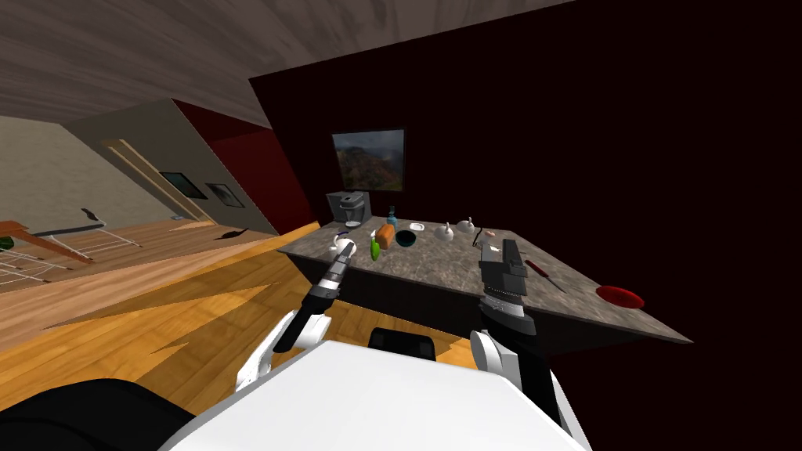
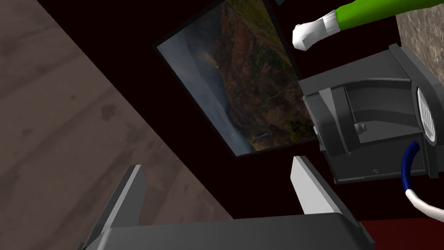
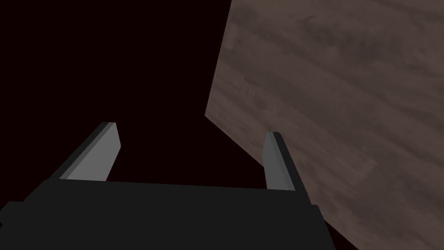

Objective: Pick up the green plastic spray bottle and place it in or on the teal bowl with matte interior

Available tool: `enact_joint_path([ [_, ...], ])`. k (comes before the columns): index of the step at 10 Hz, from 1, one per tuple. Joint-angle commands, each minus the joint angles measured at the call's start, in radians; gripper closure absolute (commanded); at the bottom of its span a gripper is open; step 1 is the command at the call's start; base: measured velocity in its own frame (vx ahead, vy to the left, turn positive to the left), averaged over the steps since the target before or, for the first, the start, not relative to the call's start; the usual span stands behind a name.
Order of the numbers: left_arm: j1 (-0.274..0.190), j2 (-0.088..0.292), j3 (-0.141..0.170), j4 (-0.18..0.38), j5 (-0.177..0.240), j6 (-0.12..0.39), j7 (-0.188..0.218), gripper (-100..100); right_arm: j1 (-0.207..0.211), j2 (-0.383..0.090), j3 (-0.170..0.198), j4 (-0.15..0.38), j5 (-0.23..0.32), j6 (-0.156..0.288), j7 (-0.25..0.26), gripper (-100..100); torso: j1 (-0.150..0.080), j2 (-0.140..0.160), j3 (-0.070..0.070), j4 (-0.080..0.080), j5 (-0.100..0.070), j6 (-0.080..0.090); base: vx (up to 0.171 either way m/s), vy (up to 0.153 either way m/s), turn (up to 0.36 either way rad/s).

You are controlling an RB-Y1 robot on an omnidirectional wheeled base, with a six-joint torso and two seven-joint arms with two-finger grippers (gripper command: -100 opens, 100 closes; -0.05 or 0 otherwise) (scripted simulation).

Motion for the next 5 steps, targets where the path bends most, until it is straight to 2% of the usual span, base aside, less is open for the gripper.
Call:
enact_joint_path([
  [1, 0.011, 0.028, 0.006, 0.013, -0.031, 0.039, -0.018, -100, 0.0, 0.0, 0.0, 0.0, 0.0, 0.0, 0.0, 0, 0.0, 0.0, 0.0, 0.0, 0.0, 0.0, 0.038, -0.06, -0.145],
  [5, 0.013, 0.1, 0.027, 0.056, -0.088, 0.115, -0.047, -100, 0.0, 0.0, 0.0, 0.0, 0.0, 0.0, 0.0, 0, 0.001, 0.001, 0.0, 0.0, 0.0, 0.0, 0.025, -0.048, -0.102],
])
